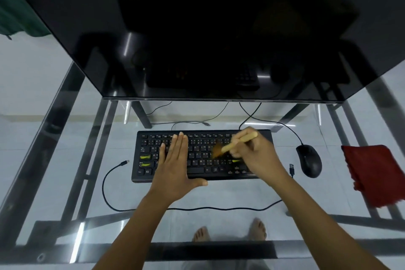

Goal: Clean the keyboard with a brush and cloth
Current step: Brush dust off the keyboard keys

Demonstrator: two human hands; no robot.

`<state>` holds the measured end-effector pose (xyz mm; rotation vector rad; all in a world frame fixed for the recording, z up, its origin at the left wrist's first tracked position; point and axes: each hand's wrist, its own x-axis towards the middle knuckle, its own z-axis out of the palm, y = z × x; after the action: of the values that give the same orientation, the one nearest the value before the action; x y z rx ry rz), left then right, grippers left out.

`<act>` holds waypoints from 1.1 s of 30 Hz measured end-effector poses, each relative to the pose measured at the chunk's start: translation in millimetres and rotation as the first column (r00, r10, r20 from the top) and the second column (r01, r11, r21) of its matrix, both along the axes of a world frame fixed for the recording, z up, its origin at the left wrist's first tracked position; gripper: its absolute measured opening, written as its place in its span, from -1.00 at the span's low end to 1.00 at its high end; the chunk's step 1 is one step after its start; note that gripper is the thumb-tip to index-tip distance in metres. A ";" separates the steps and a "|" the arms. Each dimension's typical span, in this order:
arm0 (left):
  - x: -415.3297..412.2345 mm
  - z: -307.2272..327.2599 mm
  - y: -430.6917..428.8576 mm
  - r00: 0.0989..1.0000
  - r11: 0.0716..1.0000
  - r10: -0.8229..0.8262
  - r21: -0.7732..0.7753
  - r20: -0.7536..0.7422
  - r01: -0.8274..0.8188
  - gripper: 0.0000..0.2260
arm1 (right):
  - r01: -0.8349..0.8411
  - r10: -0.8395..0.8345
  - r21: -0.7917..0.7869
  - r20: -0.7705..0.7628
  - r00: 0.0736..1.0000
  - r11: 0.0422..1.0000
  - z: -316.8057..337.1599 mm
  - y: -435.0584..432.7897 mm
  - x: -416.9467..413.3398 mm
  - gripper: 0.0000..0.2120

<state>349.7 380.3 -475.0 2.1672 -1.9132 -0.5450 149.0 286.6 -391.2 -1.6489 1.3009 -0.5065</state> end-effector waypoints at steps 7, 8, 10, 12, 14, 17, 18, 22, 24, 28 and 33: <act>-1.0 -5.2 -0.8 0.999 1.000 -0.004 -0.001 0.041 0.004 0.12 | 0.134 -0.134 -0.011 0.008 0.991 0.991 -6.9 -0.6 -12.2 -0.86; -0.9 -6.2 -0.2 0.999 1.000 -0.003 -0.010 0.041 0.004 0.11 | 0.116 -0.120 0.060 0.067 0.991 0.991 -3.5 -3.9 -10.4 -0.90; -0.7 -8.0 0.5 0.999 1.000 -0.004 -0.016 0.039 0.005 0.09 | -0.064 0.053 0.200 0.058 0.997 0.978 0.1 -5.8 -3.8 -0.94; -1.7 -7.5 -0.5 1.000 1.000 0.001 -0.008 0.025 -0.001 0.10 | -0.055 0.058 0.074 -0.043 0.997 0.996 -4.9 -11.5 1.3 -0.91; -5.8 -4.7 -2.9 0.999 0.999 0.033 -0.012 0.011 -0.033 0.12 | 0.123 -0.125 -0.110 -0.014 0.992 0.986 -4.0 -19.3 5.0 -0.84; -18.4 -0.4 -5.5 0.995 0.995 0.094 -0.014 0.008 -0.094 0.07 | 0.058 -0.073 0.110 0.137 0.988 0.992 -5.9 -23.0 13.8 -0.90; -24.3 0.0 -7.0 0.995 0.994 0.103 -0.018 -0.002 -0.103 0.05 | -0.015 -0.002 0.165 0.102 0.995 0.986 -7.2 -20.8 14.8 -0.92; -48.1 2.7 -16.7 0.997 0.996 0.065 -0.051 -0.039 -0.067 -0.01 | 0.224 -0.239 -0.250 -0.028 0.971 0.942 -12.9 -26.4 -3.6 -0.87; -57.2 5.6 -24.2 0.998 0.998 0.027 -0.060 -0.056 -0.030 -0.01 | 0.293 -0.298 -0.245 0.018 0.955 0.924 -11.5 -29.7 -25.0 -0.87; -71.6 9.4 -44.9 0.995 0.996 -0.086 -0.024 -0.045 0.085 0.05 | 0.235 -0.262 -0.213 -0.110 0.959 0.948 -14.3 -23.0 -58.6 -0.78; -85.1 8.3 -67.3 0.984 0.983 -0.174 0.044 -0.035 0.176 0.12 | 0.284 -0.286 -0.079 -0.021 0.958 0.956 -18.2 -23.0 -80.1 -0.95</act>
<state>264.5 313.0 -466.7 2.0165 -2.1079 -0.6562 68.9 263.7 -409.4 -1.5416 1.5717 -0.7115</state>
